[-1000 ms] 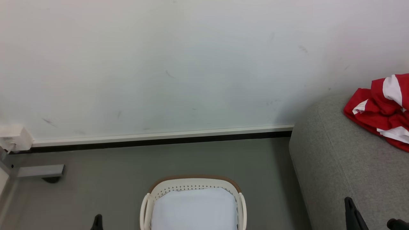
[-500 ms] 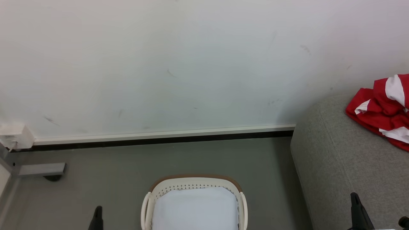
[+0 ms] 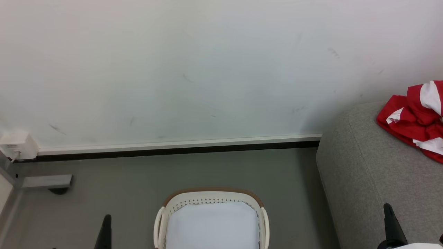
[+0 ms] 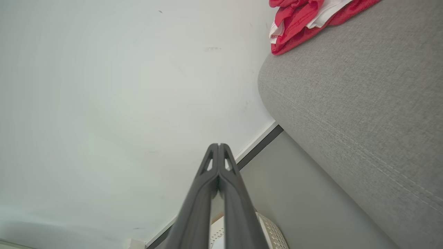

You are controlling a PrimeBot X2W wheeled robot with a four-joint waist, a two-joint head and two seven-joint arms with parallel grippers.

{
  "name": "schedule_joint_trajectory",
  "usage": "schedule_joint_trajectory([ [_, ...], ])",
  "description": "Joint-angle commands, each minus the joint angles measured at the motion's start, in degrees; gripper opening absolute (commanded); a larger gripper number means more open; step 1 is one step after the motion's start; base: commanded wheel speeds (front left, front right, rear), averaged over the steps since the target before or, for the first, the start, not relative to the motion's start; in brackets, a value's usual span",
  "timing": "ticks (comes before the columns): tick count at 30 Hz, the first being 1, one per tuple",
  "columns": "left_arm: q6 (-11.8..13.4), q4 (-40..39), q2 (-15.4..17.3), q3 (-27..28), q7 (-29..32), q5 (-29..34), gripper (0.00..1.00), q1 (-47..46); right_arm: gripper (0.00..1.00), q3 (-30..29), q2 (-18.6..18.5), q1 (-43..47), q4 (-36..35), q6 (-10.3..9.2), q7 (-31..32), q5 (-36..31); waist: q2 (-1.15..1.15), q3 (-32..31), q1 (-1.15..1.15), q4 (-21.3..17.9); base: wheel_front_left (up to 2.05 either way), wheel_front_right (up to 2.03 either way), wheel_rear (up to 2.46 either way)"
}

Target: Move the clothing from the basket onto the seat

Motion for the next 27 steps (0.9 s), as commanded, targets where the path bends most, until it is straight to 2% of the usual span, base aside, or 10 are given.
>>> schedule_joint_trajectory([
  [1,-0.29,-0.62,0.53,0.34,0.35,-1.64,0.0,-1.17,0.0,-0.36,-0.45,-1.6,-0.92,-0.06,0.3,1.73,0.0,0.02,0.0,0.04,0.0,0.0,0.0],
  [27,-0.59,-0.85,0.66,0.67,4.31,-16.0,0.0,-3.76,0.0,-1.86,-0.53,-2.65,-2.23,-0.09,4.27,17.26,0.0,0.44,0.0,0.71,0.0,0.0,0.0],
])
